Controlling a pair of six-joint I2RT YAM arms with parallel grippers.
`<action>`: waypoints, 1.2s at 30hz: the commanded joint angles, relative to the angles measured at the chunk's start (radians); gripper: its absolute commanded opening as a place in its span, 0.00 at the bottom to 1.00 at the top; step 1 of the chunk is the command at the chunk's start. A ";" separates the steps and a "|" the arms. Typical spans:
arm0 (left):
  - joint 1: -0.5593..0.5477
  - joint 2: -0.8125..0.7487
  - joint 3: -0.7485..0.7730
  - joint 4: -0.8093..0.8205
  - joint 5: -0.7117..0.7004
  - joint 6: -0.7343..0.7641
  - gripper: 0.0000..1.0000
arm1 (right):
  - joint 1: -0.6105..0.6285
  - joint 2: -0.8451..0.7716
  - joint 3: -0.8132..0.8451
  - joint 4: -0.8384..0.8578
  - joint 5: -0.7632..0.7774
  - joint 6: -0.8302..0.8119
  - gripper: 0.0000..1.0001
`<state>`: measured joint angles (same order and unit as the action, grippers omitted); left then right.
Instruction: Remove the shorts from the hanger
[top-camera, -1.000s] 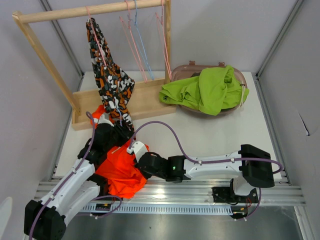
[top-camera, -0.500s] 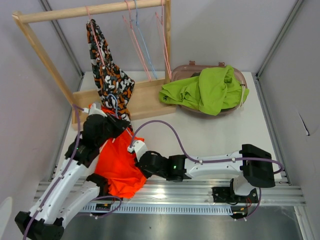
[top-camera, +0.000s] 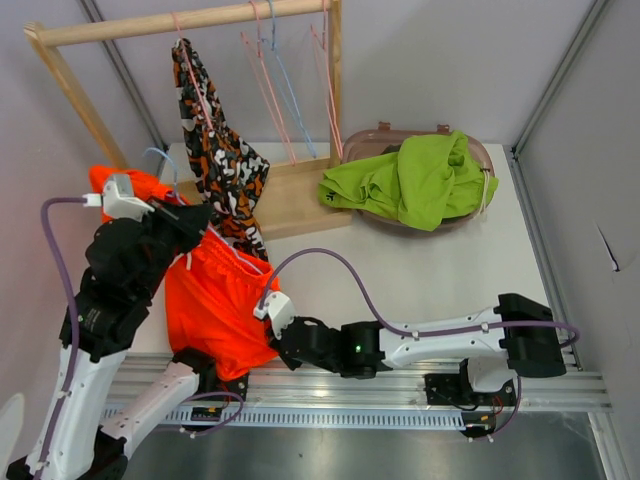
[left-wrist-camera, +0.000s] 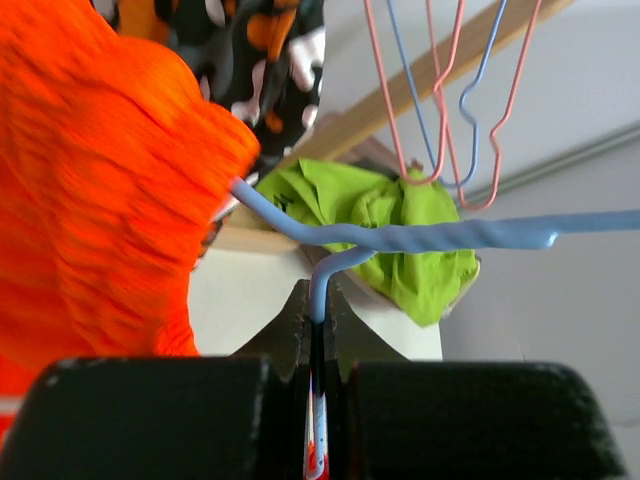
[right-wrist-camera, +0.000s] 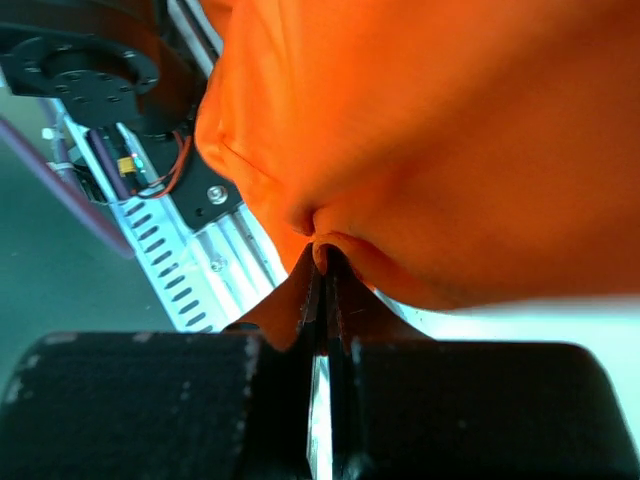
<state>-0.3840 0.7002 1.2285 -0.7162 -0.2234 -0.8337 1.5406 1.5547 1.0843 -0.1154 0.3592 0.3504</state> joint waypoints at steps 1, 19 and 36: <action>-0.006 0.022 0.133 0.040 -0.114 0.093 0.00 | 0.026 -0.056 -0.012 -0.030 0.057 0.042 0.00; -0.004 0.001 0.146 0.179 0.174 -0.126 0.00 | -0.060 0.065 0.360 -0.018 0.112 -0.149 0.00; -0.004 0.004 0.186 0.521 0.484 -0.453 0.00 | -0.093 -0.016 0.365 0.436 0.354 -0.324 0.00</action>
<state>-0.3832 0.6945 1.3472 -0.3794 0.1371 -1.2011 1.4223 1.6115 1.5139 0.1837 0.5846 0.0307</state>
